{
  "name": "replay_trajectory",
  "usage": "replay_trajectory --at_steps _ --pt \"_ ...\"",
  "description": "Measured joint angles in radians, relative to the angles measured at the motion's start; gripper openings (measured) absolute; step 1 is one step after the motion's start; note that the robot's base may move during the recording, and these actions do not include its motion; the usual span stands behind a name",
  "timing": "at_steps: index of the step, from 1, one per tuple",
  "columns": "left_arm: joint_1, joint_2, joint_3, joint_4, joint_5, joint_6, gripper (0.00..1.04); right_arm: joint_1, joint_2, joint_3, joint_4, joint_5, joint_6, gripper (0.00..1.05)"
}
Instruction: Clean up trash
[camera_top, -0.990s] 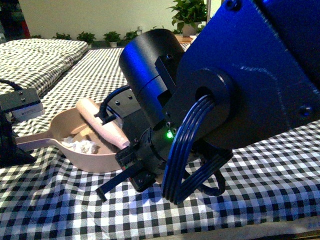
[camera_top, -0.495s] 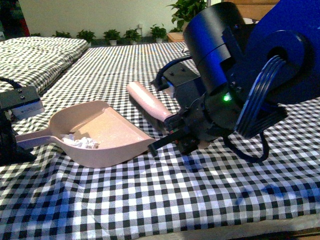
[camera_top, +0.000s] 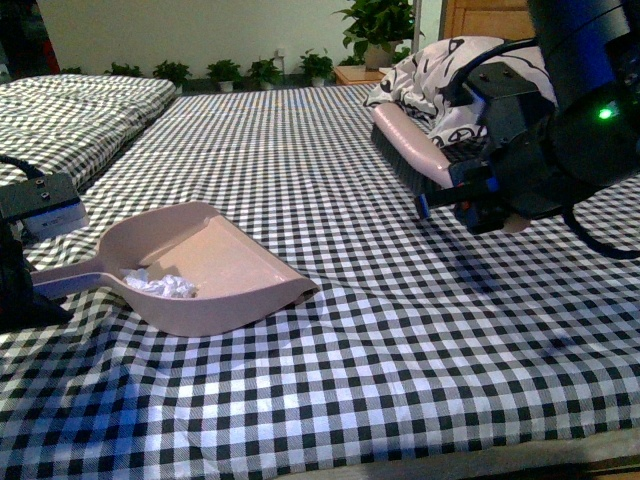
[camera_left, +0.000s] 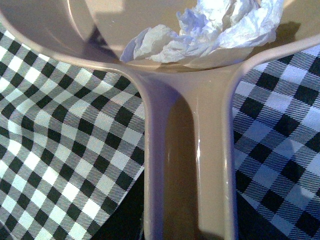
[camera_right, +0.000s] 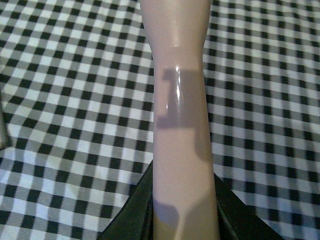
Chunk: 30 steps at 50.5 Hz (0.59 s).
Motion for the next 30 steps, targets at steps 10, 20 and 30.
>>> replay_trajectory --at_steps 10,20,30 --pt "0.006 0.0 -0.034 0.186 0.22 -0.146 0.24 -0.04 -0.047 -0.055 0.013 -0.023 0.005 0.2" --pt "-0.012 -0.008 -0.034 0.24 0.245 -0.28 0.24 -0.066 -0.087 -0.083 0.015 -0.041 0.014 0.2" --pt "-0.019 -0.018 -0.039 0.355 0.14 -0.357 0.24 -0.1 -0.155 -0.098 0.015 -0.04 0.025 0.2"
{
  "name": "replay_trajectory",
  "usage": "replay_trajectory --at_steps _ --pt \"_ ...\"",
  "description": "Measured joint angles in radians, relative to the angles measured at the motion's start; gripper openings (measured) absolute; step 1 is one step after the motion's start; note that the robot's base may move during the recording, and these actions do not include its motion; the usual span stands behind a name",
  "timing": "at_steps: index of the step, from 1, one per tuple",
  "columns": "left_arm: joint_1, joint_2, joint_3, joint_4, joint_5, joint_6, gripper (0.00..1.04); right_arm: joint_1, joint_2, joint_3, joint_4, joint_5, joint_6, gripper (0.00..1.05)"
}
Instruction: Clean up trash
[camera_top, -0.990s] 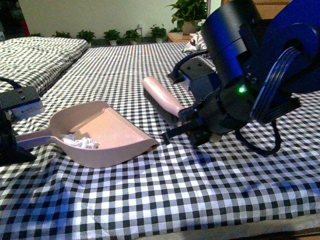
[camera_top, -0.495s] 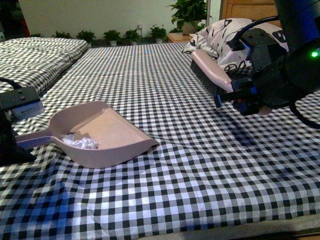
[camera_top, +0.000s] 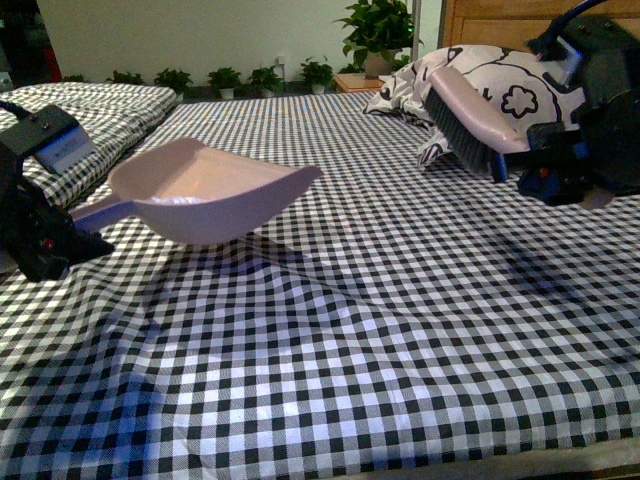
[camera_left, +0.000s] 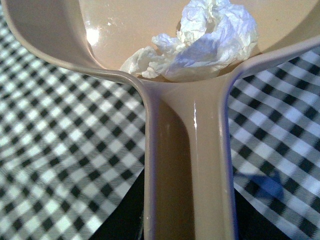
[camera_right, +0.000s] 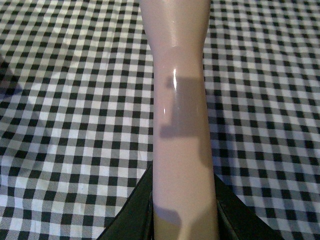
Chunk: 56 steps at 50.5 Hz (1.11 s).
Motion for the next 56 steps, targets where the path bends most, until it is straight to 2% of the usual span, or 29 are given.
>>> replay_trajectory --at_steps 2,11,17,22,26,32,44,56 --pt "0.0 -0.008 -0.006 0.056 -0.06 -0.026 0.24 -0.01 -0.028 -0.01 0.0 0.006 0.003 0.2" --pt "0.001 -0.044 -0.041 0.182 -0.194 -0.088 0.24 -0.042 -0.113 -0.04 -0.002 0.026 0.033 0.2" --pt "0.003 -0.082 -0.09 0.274 -0.294 -0.136 0.24 -0.083 -0.186 -0.071 -0.003 0.064 0.042 0.2" --pt "0.006 -0.138 -0.159 0.372 -0.419 -0.208 0.24 -0.14 -0.285 -0.123 -0.004 0.051 0.049 0.2" --pt "0.012 -0.198 -0.217 0.418 -0.504 -0.267 0.24 -0.181 -0.379 -0.161 -0.01 -0.016 0.058 0.2" --pt "0.021 -0.279 -0.282 0.432 -0.56 -0.343 0.24 -0.219 -0.489 -0.183 -0.048 -0.123 0.079 0.2" --pt "0.01 -0.544 -0.443 0.421 -0.579 -0.455 0.24 -0.33 -0.718 -0.201 -0.14 -0.285 0.129 0.2" --pt "-0.039 -0.909 -0.591 0.283 -0.619 -0.494 0.24 -0.468 -0.927 -0.214 -0.235 -0.46 0.188 0.2"
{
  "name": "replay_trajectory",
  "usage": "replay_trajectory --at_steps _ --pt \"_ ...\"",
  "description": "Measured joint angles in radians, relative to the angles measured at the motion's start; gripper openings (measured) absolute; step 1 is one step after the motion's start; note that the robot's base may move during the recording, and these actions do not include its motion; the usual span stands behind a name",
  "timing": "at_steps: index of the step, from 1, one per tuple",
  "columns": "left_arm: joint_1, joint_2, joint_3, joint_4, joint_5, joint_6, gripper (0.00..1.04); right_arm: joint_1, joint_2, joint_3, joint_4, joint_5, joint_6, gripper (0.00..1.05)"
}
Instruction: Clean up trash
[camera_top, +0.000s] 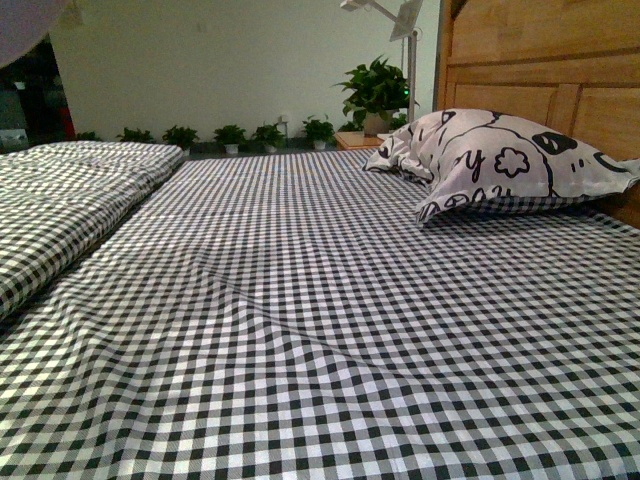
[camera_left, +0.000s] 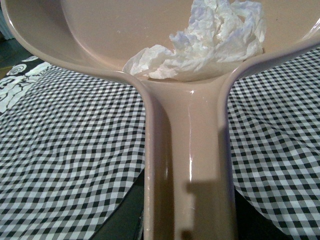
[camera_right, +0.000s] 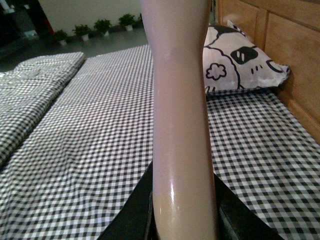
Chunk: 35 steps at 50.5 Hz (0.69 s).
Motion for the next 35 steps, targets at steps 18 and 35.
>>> replay_trajectory --at_steps 18,35 --pt "-0.036 -0.348 -0.179 -0.179 0.011 -0.024 0.24 -0.121 -0.153 0.0 -0.104 -0.195 0.071 0.2" --pt "-0.018 -0.374 -0.196 -0.188 0.045 -0.035 0.24 -0.091 -0.173 0.002 -0.126 -0.199 0.074 0.2"
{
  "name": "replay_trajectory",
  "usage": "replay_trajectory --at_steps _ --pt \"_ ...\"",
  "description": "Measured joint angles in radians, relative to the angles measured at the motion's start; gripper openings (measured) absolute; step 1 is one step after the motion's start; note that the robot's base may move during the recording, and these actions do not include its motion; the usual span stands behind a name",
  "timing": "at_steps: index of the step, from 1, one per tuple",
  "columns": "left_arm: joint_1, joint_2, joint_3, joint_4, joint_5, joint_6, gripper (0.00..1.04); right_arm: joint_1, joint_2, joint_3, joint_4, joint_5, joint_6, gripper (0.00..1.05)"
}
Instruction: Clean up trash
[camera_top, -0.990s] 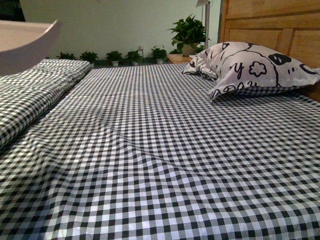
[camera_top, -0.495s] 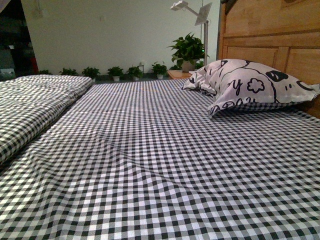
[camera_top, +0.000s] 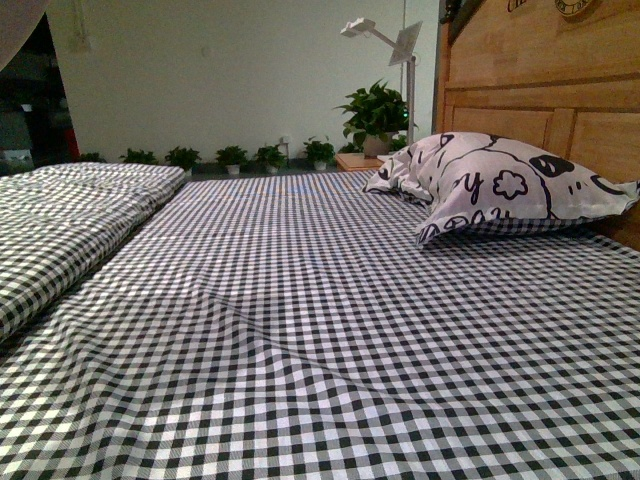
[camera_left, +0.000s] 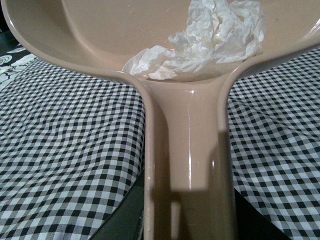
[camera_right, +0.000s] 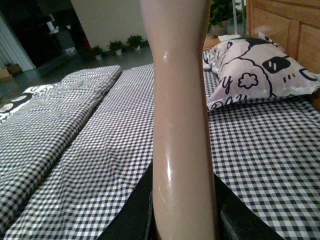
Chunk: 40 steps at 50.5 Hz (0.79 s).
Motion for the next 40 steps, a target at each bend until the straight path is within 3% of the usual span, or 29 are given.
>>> replay_trajectory --at_steps 40 --pt "0.0 0.0 0.0 0.0 0.0 -0.001 0.24 0.002 0.0 0.0 0.0 0.002 0.0 0.2"
